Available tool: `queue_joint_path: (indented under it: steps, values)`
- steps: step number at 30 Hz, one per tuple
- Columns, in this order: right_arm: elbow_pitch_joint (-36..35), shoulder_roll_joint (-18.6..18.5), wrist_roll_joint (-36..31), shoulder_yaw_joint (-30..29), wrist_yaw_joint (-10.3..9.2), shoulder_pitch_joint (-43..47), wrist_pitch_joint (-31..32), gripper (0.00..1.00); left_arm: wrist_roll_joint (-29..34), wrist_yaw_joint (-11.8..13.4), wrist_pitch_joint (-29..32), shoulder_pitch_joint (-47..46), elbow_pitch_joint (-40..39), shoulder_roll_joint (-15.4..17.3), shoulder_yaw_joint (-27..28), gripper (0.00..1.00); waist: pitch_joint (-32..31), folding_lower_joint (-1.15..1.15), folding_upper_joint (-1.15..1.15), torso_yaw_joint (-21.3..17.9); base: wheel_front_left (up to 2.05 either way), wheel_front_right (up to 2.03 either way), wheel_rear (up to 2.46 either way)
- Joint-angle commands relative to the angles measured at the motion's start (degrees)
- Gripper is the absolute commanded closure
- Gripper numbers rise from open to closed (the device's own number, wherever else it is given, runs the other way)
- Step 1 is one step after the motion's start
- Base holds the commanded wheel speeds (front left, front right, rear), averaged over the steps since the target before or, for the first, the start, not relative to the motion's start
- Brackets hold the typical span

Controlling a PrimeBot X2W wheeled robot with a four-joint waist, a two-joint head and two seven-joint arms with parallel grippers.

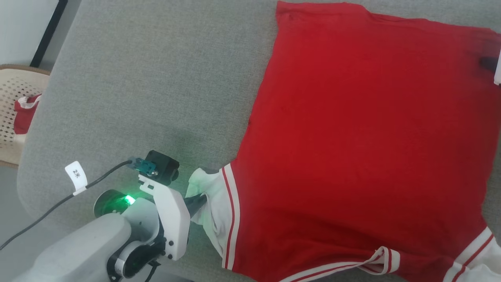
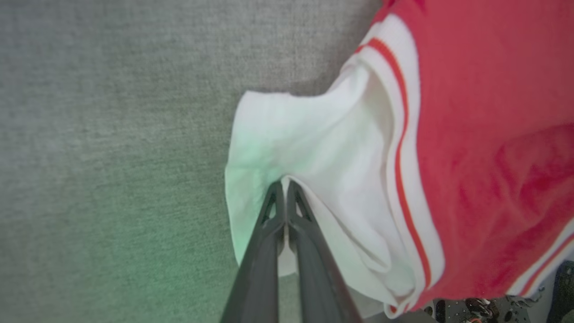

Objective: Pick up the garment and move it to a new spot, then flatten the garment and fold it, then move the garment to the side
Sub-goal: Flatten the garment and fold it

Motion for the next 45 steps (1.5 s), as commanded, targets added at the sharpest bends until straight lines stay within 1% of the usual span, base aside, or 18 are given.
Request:
queue_joint_path:
  steps: [1,6,9,12,14,17,18,22,27,30,33,35,37,39,41,43,45]
  values:
    - [2.9,1.3,-0.6,0.7,0.03,3.1,0.2,1.0,0.1,-0.1,-0.4,-0.5,1.8,-0.5,-0.2,1.0,0.0,0.0,-0.01,0.0,0.0,0.0,0.0]
    - [2.2,1.9,-0.6,2.4,0.03,3.2,-0.4,1.0,-0.6,-0.5,-1.2,-0.2,4.1,0.0,0.6,1.0,-1.3,0.0,-0.01,-1.5,0.0,0.0,0.0]
    - [-0.6,2.8,1.3,4.4,0.03,4.7,0.2,1.0,-1.1,-0.2,-1.7,0.3,4.6,0.6,1.1,1.0,-2.5,0.0,-0.01,-3.2,0.0,0.0,0.0]
    - [-4.7,2.4,3.9,7.3,0.03,7.4,1.6,1.0,-1.0,0.2,-1.7,0.8,4.8,1.8,1.5,1.0,-4.0,0.0,-0.01,-5.2,0.0,0.0,0.0]
    - [-8.7,2.3,6.7,8.9,0.03,9.5,2.8,1.0,-1.0,0.5,-1.8,1.1,4.6,2.6,1.7,1.0,-5.0,0.0,-0.01,-6.5,0.0,0.0,0.0]
    - [-16.4,1.0,11.6,11.4,0.03,13.7,5.3,1.0,-1.1,1.1,-1.6,1.7,4.0,3.9,1.9,1.0,-6.5,0.0,-0.01,-8.5,0.0,0.0,0.0]
    - [-16.4,1.0,11.6,11.4,0.03,13.7,5.3,1.0,-1.1,1.1,-1.6,1.7,4.0,3.9,1.9,1.0,-6.5,0.0,-0.01,-8.5,0.0,0.0,0.0]
    - [-28.1,-2.6,16.6,12.9,0.02,20.4,8.1,1.0,-1.2,2.0,-1.3,2.2,3.0,5.4,2.1,1.0,-7.8,0.0,-0.01,-11.0,0.0,0.0,0.0]
    - [-42.0,-5.7,20.2,10.4,0.02,31.2,11.1,1.0,-1.6,3.1,-1.1,3.1,1.6,7.0,2.5,1.0,-8.6,0.0,-0.01,-13.7,0.0,0.0,0.0]
    - [-49.0,-6.2,20.8,7.0,0.02,38.5,13.0,1.0,-1.8,3.8,-1.2,3.3,0.8,7.9,2.8,1.0,-8.8,0.0,-0.01,-15.1,0.0,0.0,0.0]
    - [-55.1,-5.4,20.1,2.4,0.02,46.1,15.2,1.0,-1.8,4.3,-1.2,3.4,0.1,8.4,3.0,1.0,-8.8,0.0,-0.01,-16.0,0.0,0.0,0.0]
    - [-59.1,-4.0,19.1,-0.7,0.03,51.3,16.5,1.0,-1.6,4.4,-1.0,3.4,-0.3,8.6,3.0,1.0,-8.8,0.0,-0.01,-16.3,0.0,0.0,0.0]
    - [-62.2,-2.0,17.9,-3.8,0.02,56.3,17.9,1.0,-1.5,4.5,-0.9,3.2,-0.6,8.7,2.9,1.0,-8.6,0.0,-0.01,-16.5,0.0,0.0,0.0]
    - [-64.7,0.9,17.2,-6.5,0.02,60.3,18.9,1.0,-1.4,4.6,-0.9,3.0,-0.8,8.7,2.9,1.0,-8.5,0.0,-0.01,-16.6,0.0,0.0,0.0]
    - [-66.1,3.1,14.7,-8.6,0.02,63.3,19.3,1.0,-1.3,4.7,-0.8,2.8,-0.8,8.8,2.9,1.0,-8.3,0.0,-0.01,-16.7,0.0,0.0,0.0]
    - [-65.7,6.4,13.7,-9.8,0.02,65.4,20.0,1.0,-1.2,4.7,-0.9,2.6,-0.7,8.8,3.0,1.0,-8.1,0.0,-0.01,-16.9,0.0,0.0,0.0]
    - [-64.4,8.4,11.6,-11.0,0.01,66.1,19.4,1.0,-1.2,4.7,-1.0,2.6,-0.6,8.7,3.0,1.0,-8.0,0.0,-0.01,-17.1,0.0,0.0,0.0]
